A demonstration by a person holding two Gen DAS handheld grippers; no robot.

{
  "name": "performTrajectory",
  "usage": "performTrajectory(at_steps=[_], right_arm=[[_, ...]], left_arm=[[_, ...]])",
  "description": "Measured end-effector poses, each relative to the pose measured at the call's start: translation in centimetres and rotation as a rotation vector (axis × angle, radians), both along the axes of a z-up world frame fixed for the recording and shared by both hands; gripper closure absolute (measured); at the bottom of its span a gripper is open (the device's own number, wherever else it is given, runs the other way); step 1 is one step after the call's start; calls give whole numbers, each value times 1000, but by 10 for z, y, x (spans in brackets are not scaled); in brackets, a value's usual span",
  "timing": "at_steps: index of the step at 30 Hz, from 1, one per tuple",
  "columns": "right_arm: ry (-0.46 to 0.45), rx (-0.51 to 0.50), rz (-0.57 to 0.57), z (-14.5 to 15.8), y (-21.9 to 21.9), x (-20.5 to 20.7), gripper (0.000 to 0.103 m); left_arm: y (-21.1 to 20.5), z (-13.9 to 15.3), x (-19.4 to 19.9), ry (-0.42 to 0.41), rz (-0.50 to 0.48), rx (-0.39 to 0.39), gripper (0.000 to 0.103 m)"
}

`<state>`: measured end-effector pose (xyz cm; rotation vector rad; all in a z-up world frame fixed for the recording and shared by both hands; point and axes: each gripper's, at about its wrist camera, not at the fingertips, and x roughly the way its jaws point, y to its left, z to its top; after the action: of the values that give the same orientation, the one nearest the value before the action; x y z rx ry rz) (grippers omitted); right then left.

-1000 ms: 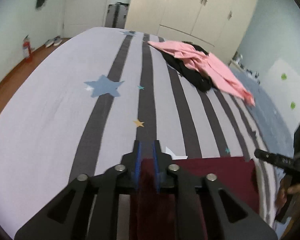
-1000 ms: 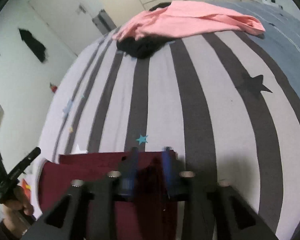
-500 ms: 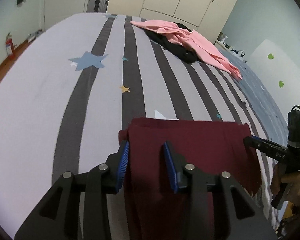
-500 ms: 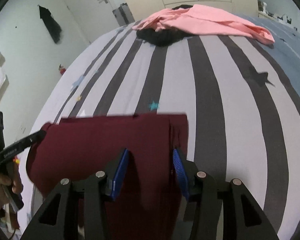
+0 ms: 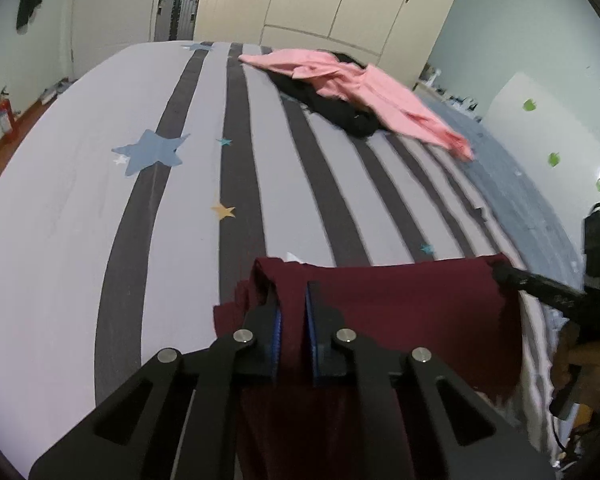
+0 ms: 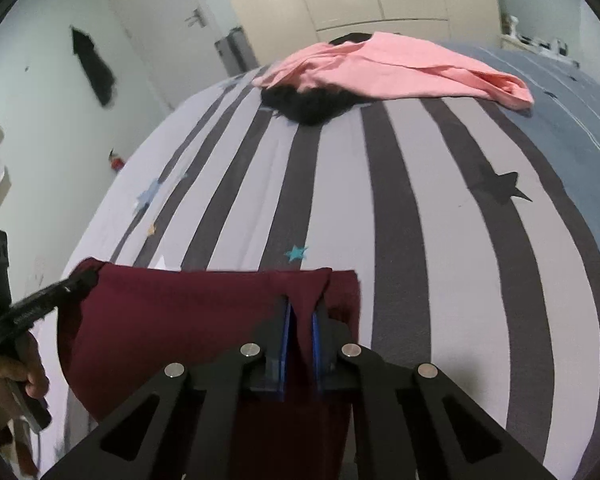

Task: Fold clothes
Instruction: 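Grasp the maroon shirt's end with the left gripper while the right gripper grasps it too, then lift the shirt end with both grippers and fold it over the rest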

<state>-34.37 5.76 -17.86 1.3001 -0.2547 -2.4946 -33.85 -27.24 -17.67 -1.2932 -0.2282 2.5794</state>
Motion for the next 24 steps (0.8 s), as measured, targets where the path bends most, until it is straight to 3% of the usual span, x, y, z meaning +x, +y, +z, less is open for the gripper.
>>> performTrajectory(at_steps=[4,7,16,19,24], right_arm=[[-16,45,-14,-17,-9,-8,95],[-40,41,-32,-33,-8,-16,95],[9,72,-23,-32,-9,-12,94],[-1,79,-35,-36,-7,-16,89],[29,24,-128,-14,23,-20,82]], left_arm=[[5,-27,-10,-49,29,-71,95],[7,-29,-10,-24,45,-87,95],[7,-38,-11,-6,41,-116,95],[-3,-31,-10,-9,71,-77,91],[-33,-6,-2,46,191,-64,85]])
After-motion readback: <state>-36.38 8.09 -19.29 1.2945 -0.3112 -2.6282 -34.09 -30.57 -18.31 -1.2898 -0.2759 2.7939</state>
